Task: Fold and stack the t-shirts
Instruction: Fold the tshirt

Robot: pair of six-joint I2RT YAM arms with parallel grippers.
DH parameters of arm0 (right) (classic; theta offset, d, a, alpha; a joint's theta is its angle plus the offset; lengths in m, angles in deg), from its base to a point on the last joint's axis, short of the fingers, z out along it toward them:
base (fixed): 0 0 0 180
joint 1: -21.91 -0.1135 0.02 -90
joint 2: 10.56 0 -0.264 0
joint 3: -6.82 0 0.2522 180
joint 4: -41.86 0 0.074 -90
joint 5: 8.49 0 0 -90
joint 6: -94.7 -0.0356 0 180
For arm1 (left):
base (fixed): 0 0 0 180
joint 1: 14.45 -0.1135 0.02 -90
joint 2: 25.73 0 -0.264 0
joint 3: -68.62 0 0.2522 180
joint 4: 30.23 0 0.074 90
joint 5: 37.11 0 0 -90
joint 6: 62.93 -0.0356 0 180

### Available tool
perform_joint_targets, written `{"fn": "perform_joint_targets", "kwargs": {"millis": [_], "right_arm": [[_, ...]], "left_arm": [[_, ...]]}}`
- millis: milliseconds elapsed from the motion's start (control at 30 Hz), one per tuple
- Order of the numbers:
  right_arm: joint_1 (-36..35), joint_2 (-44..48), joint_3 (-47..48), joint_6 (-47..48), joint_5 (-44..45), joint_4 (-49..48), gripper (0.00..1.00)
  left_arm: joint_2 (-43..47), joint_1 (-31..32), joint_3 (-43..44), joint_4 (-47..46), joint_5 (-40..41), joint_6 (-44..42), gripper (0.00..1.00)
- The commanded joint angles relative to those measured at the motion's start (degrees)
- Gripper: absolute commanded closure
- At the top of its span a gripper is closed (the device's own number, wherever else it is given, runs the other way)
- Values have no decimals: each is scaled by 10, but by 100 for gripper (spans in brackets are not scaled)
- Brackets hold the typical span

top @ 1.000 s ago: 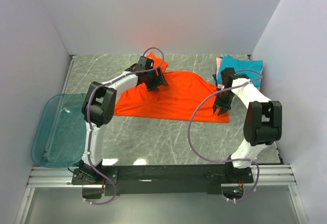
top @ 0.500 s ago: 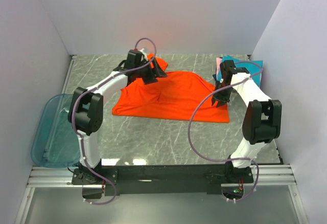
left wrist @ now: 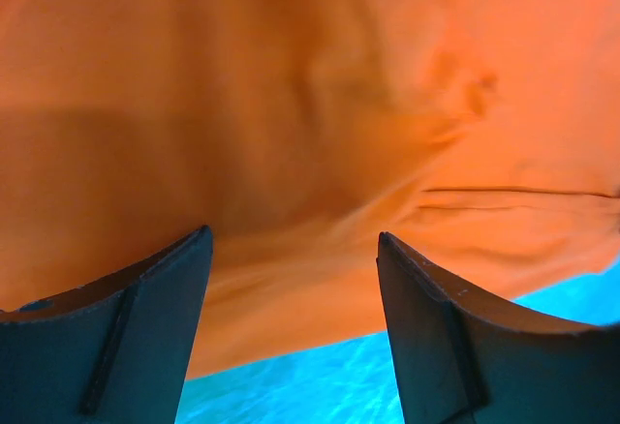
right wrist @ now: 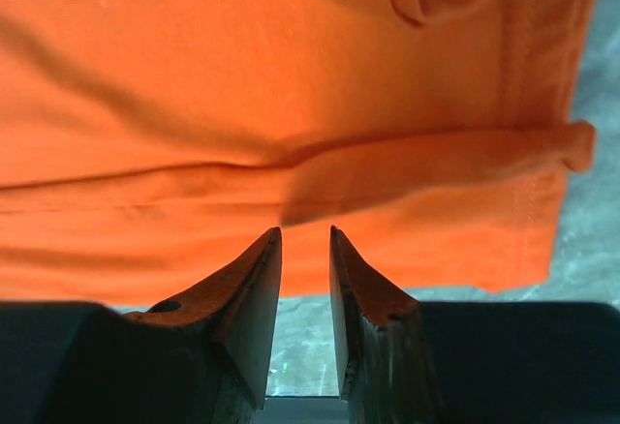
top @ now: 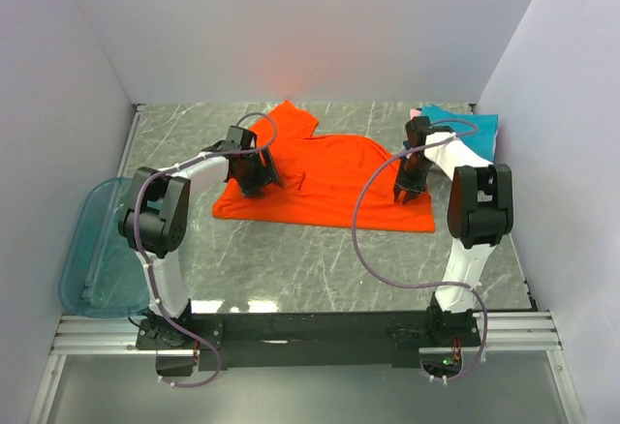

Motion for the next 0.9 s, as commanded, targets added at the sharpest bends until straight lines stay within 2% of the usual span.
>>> {"fn": "perform_joint_targets", "kwargs": {"millis": [0, 433, 867], "right_arm": [[-6, -4, 1, 1, -8, -20, 66], [-12, -23, -67, 3, 6, -34, 68], [-24, 77, -213, -31, -6, -21, 68]], "left_arm": [[26, -6, -8, 12, 26, -19, 26], [53, -9, -87, 10, 49, -38, 26], [169, -8, -224, 48, 79, 6, 25]]}}
